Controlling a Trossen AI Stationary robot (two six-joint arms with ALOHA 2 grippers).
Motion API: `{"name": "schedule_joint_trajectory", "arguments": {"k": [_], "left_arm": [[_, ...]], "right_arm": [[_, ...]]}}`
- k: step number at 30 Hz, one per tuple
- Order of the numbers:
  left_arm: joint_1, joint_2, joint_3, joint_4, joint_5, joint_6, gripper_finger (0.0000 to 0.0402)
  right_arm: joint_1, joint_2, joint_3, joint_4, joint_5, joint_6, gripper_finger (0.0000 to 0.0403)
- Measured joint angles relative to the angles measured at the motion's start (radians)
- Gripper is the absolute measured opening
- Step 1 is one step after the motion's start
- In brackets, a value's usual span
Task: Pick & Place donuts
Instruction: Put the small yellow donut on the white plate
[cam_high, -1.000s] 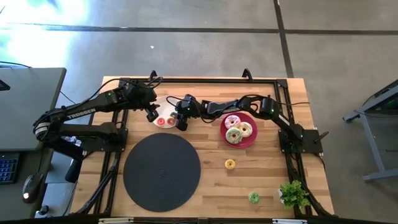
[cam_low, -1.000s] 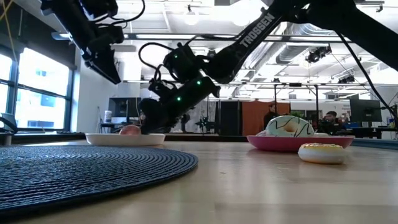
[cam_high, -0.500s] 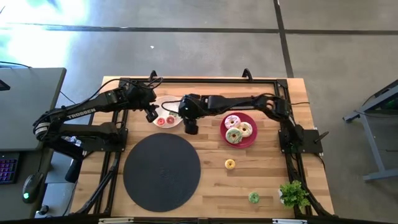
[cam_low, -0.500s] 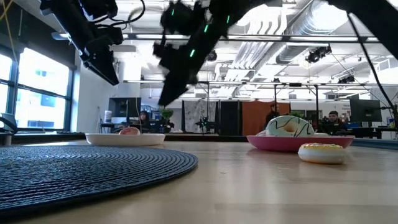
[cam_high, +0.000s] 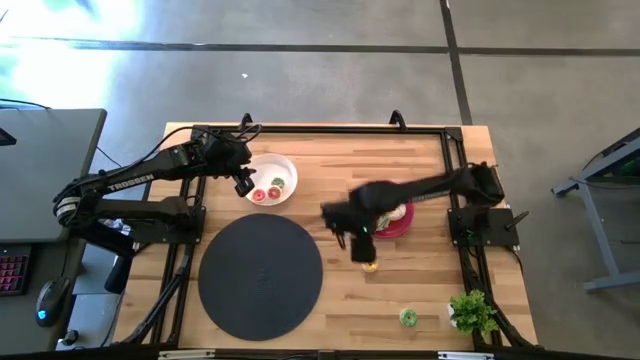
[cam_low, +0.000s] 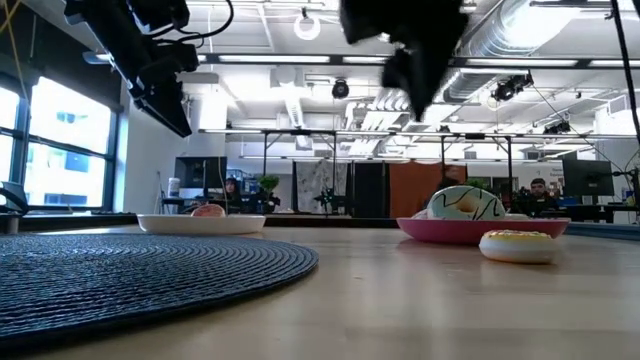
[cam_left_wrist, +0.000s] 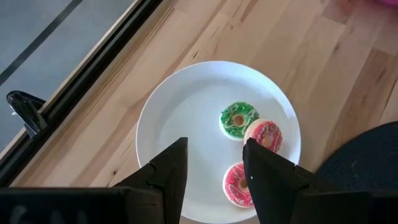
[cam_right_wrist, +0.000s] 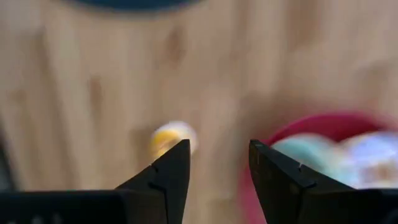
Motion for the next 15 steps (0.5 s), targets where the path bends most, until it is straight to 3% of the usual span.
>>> {"name": "schedule_joint_trajectory", "arguments": {"k": [8, 15], "left_arm": [[0.000, 0.000, 0.000, 0.016, 0.000, -0.020, 0.0147], [0.000, 0.000, 0.000, 0.053, 0.002, -0.034, 0.0147]], "right_arm": [[0.162, 0.000, -0.234, 0.167, -0.053, 0.179, 0.0135], [0.191, 0.000, -0.339, 0.280, 0.084, 0.177, 0.0141]]}}
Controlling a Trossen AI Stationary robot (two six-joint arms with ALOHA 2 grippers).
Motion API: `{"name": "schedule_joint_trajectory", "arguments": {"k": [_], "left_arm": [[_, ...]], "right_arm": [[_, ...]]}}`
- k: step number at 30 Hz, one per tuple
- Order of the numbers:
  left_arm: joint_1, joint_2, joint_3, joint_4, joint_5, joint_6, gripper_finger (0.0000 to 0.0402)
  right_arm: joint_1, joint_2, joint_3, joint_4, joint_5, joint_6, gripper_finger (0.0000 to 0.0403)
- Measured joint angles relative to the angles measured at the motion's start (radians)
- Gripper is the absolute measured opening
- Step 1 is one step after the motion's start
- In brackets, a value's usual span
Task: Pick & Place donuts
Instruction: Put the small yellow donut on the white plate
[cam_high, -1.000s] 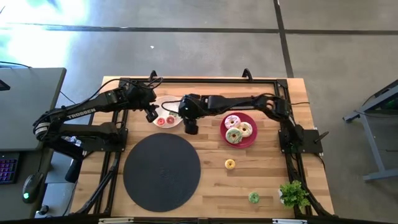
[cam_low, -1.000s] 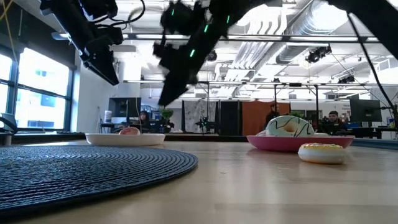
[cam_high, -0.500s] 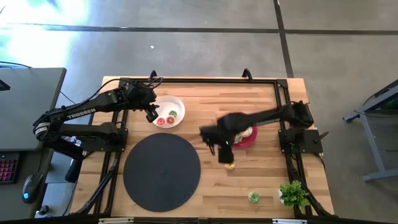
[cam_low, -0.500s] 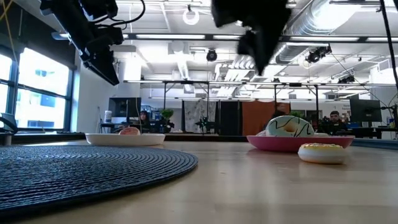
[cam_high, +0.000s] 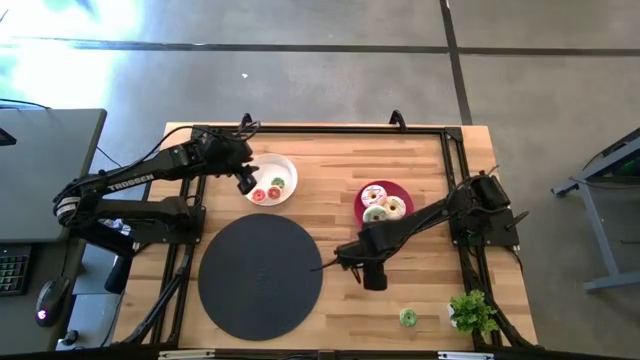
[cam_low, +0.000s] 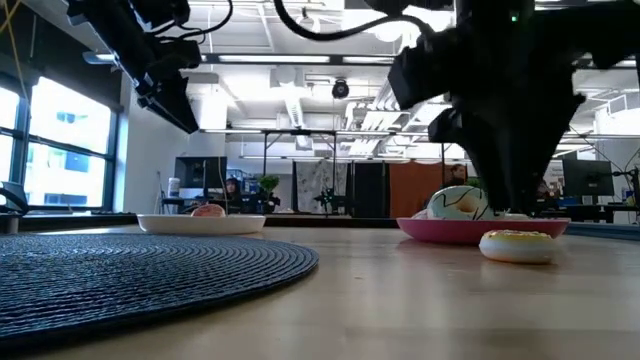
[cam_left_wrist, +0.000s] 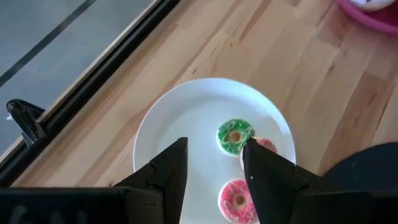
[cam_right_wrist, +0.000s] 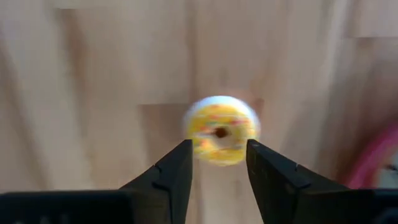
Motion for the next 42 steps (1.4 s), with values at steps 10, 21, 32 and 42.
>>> {"name": "schedule_joint_trajectory", "arguments": {"k": [10, 21, 32, 42], "left_arm": [[0.000, 0.000, 0.000, 0.014, 0.001, -0.014, 0.0147], [0.000, 0.000, 0.000, 0.012, 0.000, -0.011, 0.0147], [0.000, 0.000, 0.000, 0.013, -0.002, -0.011, 0.0147], [0.000, 0.000, 0.000, 0.013, -0.003, -0.010, 0.0147]], "right_arm": [[-0.001, 0.000, -0.006, 0.061, 0.061, -0.032, 0.0163], [0.003, 0.000, -0.130, 0.143, 0.029, 0.018, 0.0152], [-0.014, 0.000, -0.135, 0.192, -0.021, -0.010, 0.0083], [-0.081, 0.001, -0.135, 0.527, 0.130, -0.121, 0.0041]]}}
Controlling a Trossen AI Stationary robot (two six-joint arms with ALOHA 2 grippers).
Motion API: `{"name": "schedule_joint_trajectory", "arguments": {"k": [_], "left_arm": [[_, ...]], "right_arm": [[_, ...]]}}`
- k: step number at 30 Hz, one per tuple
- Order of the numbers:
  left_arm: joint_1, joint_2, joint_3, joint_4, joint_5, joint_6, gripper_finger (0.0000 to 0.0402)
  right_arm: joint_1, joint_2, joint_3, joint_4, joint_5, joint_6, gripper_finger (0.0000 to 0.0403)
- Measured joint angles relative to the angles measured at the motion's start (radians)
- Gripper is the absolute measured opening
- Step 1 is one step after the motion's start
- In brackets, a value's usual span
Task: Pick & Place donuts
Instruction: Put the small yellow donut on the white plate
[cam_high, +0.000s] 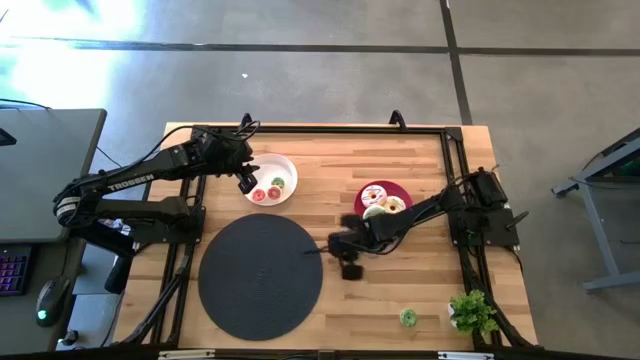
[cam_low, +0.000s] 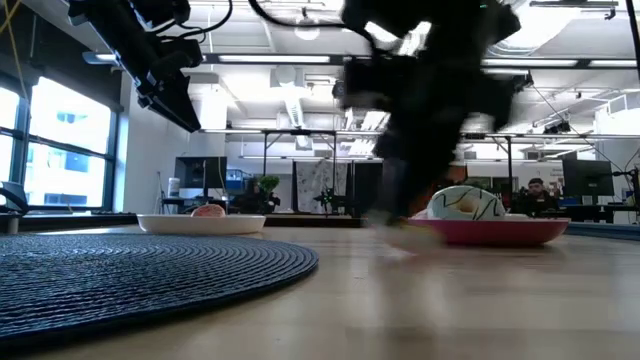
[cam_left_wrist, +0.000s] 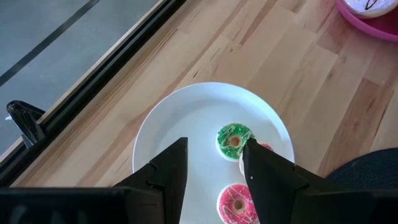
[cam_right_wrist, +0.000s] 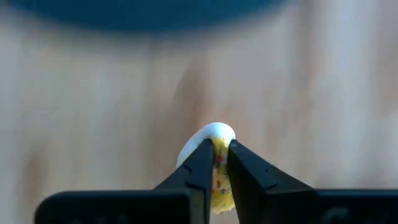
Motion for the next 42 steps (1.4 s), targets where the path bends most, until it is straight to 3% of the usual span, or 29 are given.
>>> {"name": "schedule_joint_trajectory", "arguments": {"k": [3, 5, 10, 14, 19, 26, 36, 42], "left_arm": [[0.000, 0.000, 0.000, 0.000, 0.000, 0.000, 0.0147], [0.000, 0.000, 0.000, 0.001, 0.000, 0.000, 0.0147], [0.000, 0.000, 0.000, 0.001, -0.001, 0.008, 0.0147], [0.000, 0.000, 0.000, 0.001, -0.002, 0.021, 0.0147], [0.000, 0.000, 0.000, 0.002, -0.002, 0.030, 0.0147], [0.000, 0.000, 0.000, 0.002, -0.007, 0.030, 0.0147], [0.000, 0.000, 0.000, 0.002, -0.007, 0.029, 0.0147], [0.000, 0.000, 0.000, 0.002, -0.007, 0.029, 0.0147]], "right_arm": [[-0.045, 0.000, 0.000, 0.210, 0.218, -0.094, 0.0046], [-0.100, 0.000, 0.000, 0.372, 0.273, -0.167, 0.0038], [-0.274, 0.007, 0.002, 0.772, 0.195, -0.160, 0.0012], [-0.377, 0.049, 0.003, 0.974, 0.151, -0.158, 0.0012], [-0.432, 0.135, 0.003, 1.027, 0.124, -0.071, 0.0023], [-0.446, 0.238, 0.003, 1.179, 0.088, -0.084, 0.0012], [-0.439, 0.315, 0.018, 1.187, 0.089, -0.054, 0.0020], [-0.436, 0.366, 0.087, 1.172, 0.028, -0.058, 0.0019]]}}
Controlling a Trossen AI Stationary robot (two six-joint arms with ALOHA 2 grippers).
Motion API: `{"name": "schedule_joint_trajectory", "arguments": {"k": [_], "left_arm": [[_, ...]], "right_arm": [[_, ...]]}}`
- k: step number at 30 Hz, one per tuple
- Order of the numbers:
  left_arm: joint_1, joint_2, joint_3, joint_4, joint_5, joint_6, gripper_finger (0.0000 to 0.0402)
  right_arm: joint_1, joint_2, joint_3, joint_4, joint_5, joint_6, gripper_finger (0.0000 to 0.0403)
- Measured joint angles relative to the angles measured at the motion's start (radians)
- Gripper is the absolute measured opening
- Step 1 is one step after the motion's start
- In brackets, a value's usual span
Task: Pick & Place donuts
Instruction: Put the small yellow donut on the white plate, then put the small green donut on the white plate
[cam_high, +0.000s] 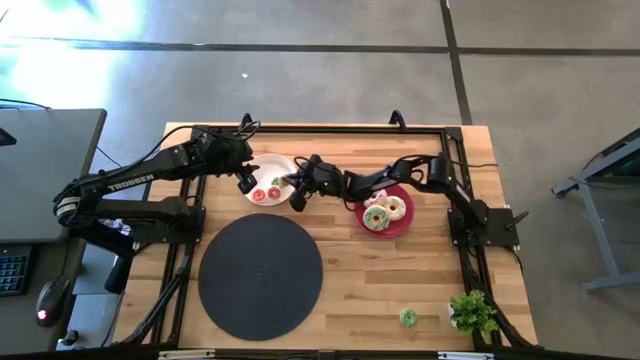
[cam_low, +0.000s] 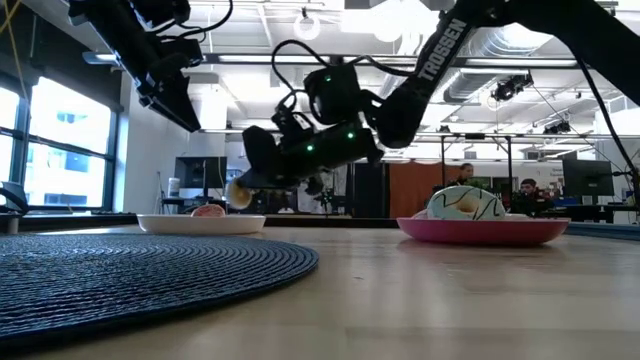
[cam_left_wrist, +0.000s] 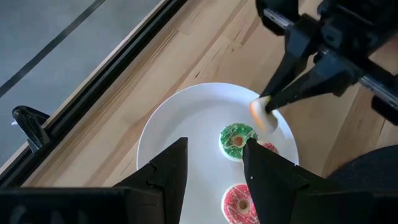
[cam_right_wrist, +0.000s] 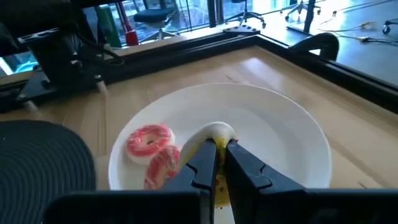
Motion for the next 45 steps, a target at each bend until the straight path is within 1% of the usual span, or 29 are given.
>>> {"name": "schedule_joint_trajectory", "arguments": {"k": [3, 8, 11, 16, 22, 27, 30, 33, 39, 42, 45], "left_arm": [[0.000, 0.000, 0.000, -0.002, 0.001, 0.000, 0.0147], [0.000, 0.000, 0.000, -0.004, 0.001, 0.000, 0.0147], [0.000, 0.000, 0.000, -0.004, 0.001, 0.000, 0.0147], [0.000, 0.000, 0.000, -0.004, 0.001, 0.000, 0.0147], [0.000, 0.000, 0.000, -0.005, 0.002, 0.000, 0.0147], [0.000, 0.000, 0.000, -0.003, 0.002, -0.003, 0.0147], [0.000, 0.000, 0.000, -0.002, 0.004, -0.003, 0.0147], [0.000, 0.000, 0.000, -0.002, 0.004, -0.003, 0.0147], [0.000, 0.000, 0.000, -0.002, 0.004, -0.003, 0.0147], [0.000, 0.000, 0.000, -0.002, 0.004, -0.003, 0.0147], [0.000, 0.000, 0.000, -0.002, 0.004, -0.003, 0.0147]], "right_arm": [[0.000, 0.009, 0.029, -0.067, 0.004, -0.003, 0.0029], [0.000, 0.009, 0.061, -0.187, 0.067, -0.004, 0.0058], [-0.001, 0.009, 0.075, -0.238, 0.073, 0.000, 0.0075], [-0.001, 0.009, 0.099, -0.281, 0.067, -0.003, 0.0105], [0.001, 0.007, 0.150, -0.301, 0.015, -0.029, 0.0145], [0.002, 0.007, 0.214, -0.458, -0.003, -0.032, 0.0174], [0.004, 0.007, 0.256, -0.536, -0.002, -0.078, 0.0187], [0.009, 0.007, 0.304, -0.584, 0.010, -0.133, 0.0192], [0.018, 0.007, 0.429, -0.678, 0.014, -0.228, 0.0187], [0.023, 0.007, 0.531, -0.833, 0.014, -0.256, 0.0182], [0.031, 0.007, 0.655, -1.064, 0.022, -0.293, 0.0174]]}}
